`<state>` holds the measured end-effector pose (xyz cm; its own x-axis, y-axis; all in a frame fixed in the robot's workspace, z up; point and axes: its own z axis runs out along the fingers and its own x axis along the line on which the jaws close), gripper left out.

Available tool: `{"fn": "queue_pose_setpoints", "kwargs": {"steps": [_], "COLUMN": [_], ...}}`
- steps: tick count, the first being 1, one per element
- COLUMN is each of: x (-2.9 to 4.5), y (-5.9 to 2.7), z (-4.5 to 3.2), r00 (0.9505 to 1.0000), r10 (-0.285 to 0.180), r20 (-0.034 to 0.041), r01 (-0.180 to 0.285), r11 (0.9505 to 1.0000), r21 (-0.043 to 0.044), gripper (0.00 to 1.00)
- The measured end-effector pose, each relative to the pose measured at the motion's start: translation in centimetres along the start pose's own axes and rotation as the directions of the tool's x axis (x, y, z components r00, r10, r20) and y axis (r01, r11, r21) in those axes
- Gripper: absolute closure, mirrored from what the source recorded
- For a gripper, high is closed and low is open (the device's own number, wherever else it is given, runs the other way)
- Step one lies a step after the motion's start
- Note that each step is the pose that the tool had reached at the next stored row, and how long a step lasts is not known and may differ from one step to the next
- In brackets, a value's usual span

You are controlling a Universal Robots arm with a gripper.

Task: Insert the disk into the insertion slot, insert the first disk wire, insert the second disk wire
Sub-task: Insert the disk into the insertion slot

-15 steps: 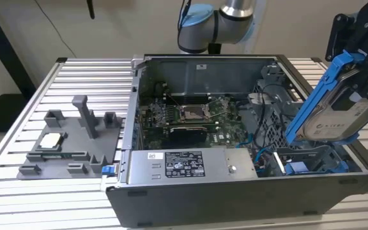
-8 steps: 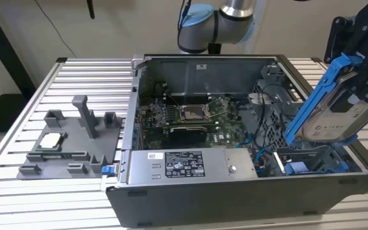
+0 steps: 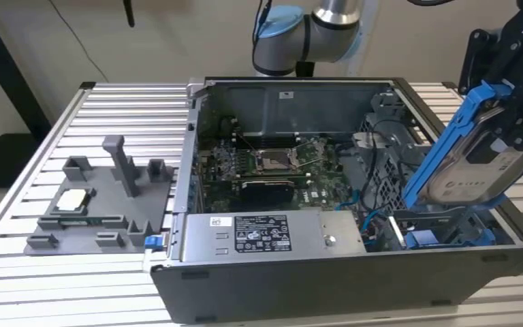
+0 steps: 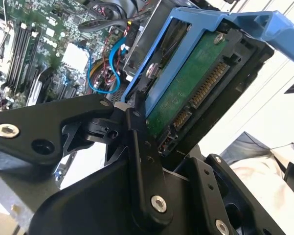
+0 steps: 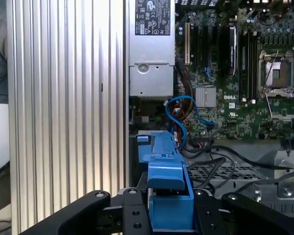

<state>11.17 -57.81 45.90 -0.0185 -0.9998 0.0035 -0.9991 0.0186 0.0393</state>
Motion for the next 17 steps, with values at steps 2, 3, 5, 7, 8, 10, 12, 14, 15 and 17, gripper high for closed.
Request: {"fn": "queue_pose_setpoints", "kwargs": {"steps": [2, 3, 5, 7, 8, 10, 12, 14, 15, 17], "x": [0.00, 0.00, 0.00, 0.00, 0.00, 0.00, 0.00, 0.00, 0.00, -0.01], "y": [-0.01, -0.02, -0.02, -0.03, -0.04, -0.05, -0.06, -0.07, -0.08, -0.08], "z": [0.16, 0.23, 0.38, 0.52, 0.59, 0.75, 0.91, 1.07, 1.15, 1.31], "r00": [1.0000, 1.0000, 1.0000, 1.0000, 1.0000, 1.0000, 1.0000, 1.0000, 1.0000, 1.0000], "r10": [0.000, 0.000, 0.000, 0.000, 0.000, 0.000, 0.000, 0.000, 0.000, 0.000], "r20": [0.0000, 0.0001, 0.0000, 0.0000, 0.0000, 0.0000, 0.0000, 0.0000, 0.0000, 0.0000], "r01": [0.000, 0.000, 0.000, 0.000, 0.000, 0.000, 0.000, 0.000, 0.000, 0.000], "r11": [1.0000, 1.0000, 1.0000, 1.0000, 1.0000, 1.0000, 1.0000, 1.0000, 1.0000, 1.0000], "r21": [0.0000, 0.0000, 0.0000, 0.0000, 0.0000, 0.0000, 0.0000, 0.0000, 0.0000, 0.0000], "gripper": [0.67, 0.67, 0.67, 0.67, 0.67, 0.67, 0.67, 0.67, 0.67, 0.67]}}
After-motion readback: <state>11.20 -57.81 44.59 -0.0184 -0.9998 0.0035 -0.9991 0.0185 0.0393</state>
